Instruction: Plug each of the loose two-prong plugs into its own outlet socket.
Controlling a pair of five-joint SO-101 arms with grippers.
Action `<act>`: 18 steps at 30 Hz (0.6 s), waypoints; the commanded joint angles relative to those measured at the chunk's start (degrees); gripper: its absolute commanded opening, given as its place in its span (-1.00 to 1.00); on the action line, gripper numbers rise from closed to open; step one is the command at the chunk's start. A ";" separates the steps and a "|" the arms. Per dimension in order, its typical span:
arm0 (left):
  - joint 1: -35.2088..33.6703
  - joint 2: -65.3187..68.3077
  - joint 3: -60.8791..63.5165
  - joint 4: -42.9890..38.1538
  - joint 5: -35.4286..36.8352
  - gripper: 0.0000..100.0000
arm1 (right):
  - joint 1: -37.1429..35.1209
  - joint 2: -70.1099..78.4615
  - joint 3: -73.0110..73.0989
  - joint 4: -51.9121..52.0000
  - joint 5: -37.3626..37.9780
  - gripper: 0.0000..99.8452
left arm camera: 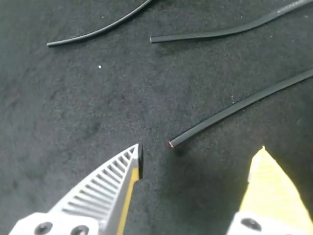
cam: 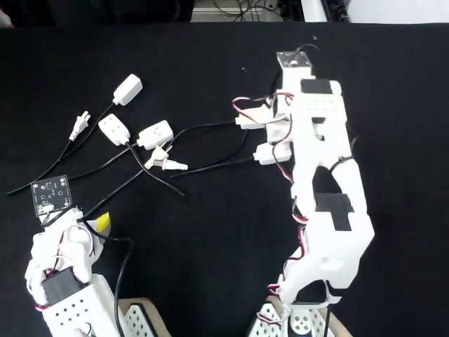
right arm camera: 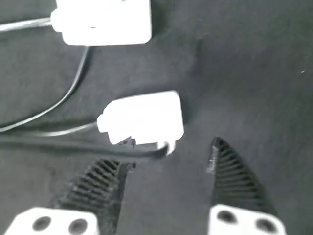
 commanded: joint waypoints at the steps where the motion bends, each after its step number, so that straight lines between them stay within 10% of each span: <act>1: -0.57 -0.26 -4.00 -1.23 3.34 -0.31 | -2.46 -0.57 -7.34 7.91 0.00 -0.50; 10: 3.47 0.53 -13.67 -7.65 21.54 -0.31 | -5.45 -4.97 -9.80 19.34 -3.25 -0.51; 18: 13.58 23.47 -18.95 -23.30 29.54 -0.31 | -9.85 -19.91 6.20 13.19 -7.30 -0.90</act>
